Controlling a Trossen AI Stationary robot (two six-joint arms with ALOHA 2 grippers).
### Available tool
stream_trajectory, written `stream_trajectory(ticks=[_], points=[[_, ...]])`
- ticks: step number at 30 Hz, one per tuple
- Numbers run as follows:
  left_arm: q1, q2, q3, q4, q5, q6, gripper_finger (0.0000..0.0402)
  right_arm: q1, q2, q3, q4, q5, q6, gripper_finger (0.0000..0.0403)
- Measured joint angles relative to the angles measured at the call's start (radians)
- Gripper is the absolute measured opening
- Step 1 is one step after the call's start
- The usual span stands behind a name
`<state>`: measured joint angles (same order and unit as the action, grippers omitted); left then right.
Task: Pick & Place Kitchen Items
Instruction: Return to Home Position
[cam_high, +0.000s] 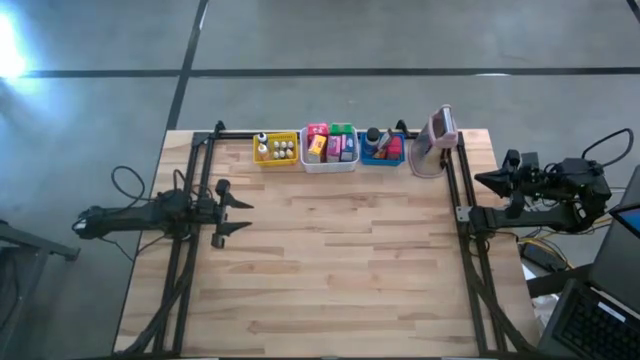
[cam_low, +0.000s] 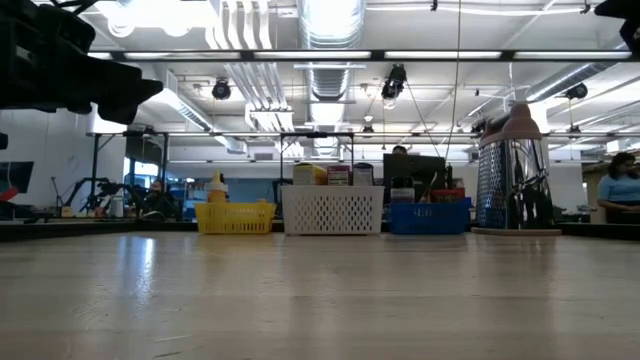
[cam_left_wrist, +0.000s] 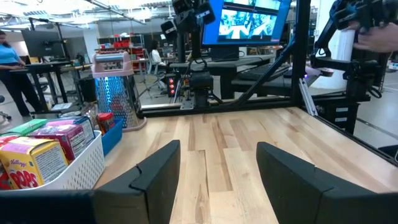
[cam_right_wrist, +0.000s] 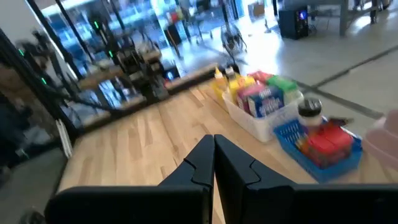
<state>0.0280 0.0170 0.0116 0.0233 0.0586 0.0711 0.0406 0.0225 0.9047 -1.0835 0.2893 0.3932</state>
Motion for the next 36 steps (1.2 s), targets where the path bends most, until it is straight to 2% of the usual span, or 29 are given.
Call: stream_trajectory(ticks=[2,3,5,6,8,10,12,17,21,24,36], points=[[0.0,0.0,0.0,0.0,0.0,0.0,0.0218,0.0,0.0,-0.006,0.07,0.001,0.003,0.0008],[0.0,0.0,0.0,0.0,0.0,0.0,0.0218,0.0,0.0,-0.023,0.158,0.002,-0.019,0.0008],[0.0,0.0,0.0,0.0,0.0,0.0,0.0218,0.0,0.004,-0.084,0.403,-0.027,-0.164,0.0008],[0.0,0.0,0.0,-0.001,0.0,0.0,0.0218,0.0,0.013,-0.123,0.518,-0.076,-0.257,0.0008],[0.0,0.0,0.0,-0.001,0.0,0.0,0.0218,0.0,0.045,-0.22,0.762,-0.24,-0.419,0.0008],[0.0,0.0,0.0,-0.001,0.0,0.0,0.0218,0.001,0.102,-0.331,0.966,-0.373,-0.503,0.0008],[0.0,0.0,0.0,-0.001,0.0,0.0,0.0218,0.0,0.168,-0.439,1.076,-0.398,-0.52,0.0008],[0.0,0.0,0.0,-0.001,0.0,0.0,0.0218,0.001,0.272,-0.655,1.122,-0.383,-0.371,0.0008],[0.0,0.0,0.0,-0.001,0.0,0.0,0.0218,0.001,0.26,-0.787,1.174,-0.492,-0.35,0.0008],[0.0,0.0,0.0,-0.001,0.0,0.0,0.0218,0.0,0.236,-0.821,1.209,-0.552,-0.383,0.0008],[0.0,0.0,0.0,-0.001,0.0,0.0,0.0218,0.0,0.135,-0.89,1.193,-0.559,-0.429,0.0008]])
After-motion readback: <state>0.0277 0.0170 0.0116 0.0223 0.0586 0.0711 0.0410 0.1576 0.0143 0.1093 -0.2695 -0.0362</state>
